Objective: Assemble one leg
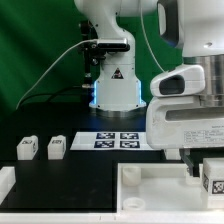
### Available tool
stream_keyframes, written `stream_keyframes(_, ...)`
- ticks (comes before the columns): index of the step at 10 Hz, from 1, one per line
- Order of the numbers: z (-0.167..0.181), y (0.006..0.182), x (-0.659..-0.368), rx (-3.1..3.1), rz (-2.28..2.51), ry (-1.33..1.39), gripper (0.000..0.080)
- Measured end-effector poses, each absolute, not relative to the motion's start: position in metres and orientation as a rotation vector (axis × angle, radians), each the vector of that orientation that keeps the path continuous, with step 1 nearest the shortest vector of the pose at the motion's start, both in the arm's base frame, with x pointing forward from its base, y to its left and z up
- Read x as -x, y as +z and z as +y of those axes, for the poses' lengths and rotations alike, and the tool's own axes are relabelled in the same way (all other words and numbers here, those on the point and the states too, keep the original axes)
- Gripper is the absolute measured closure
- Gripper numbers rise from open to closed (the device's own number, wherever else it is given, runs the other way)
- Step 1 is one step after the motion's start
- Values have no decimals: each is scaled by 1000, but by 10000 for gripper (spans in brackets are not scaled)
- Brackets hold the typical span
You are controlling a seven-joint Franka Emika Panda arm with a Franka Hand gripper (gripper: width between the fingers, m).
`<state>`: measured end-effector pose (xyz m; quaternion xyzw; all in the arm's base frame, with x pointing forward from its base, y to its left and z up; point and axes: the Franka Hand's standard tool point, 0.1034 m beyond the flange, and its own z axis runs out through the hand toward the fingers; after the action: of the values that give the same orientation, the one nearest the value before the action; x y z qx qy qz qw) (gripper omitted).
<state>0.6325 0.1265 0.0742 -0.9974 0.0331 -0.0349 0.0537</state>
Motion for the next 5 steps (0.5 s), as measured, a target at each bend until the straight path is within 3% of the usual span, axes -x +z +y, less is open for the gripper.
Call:
stream_keyframes(2,123,73,-635,3036,-77,-128,151)
stream_keyframes(3,124,73,-635,3035,-8,-124,296)
stream_keyframes(4,123,73,-635,3036,-17,-125,296)
stream_keyframes(5,123,73,-635,3037,-12,-124,496)
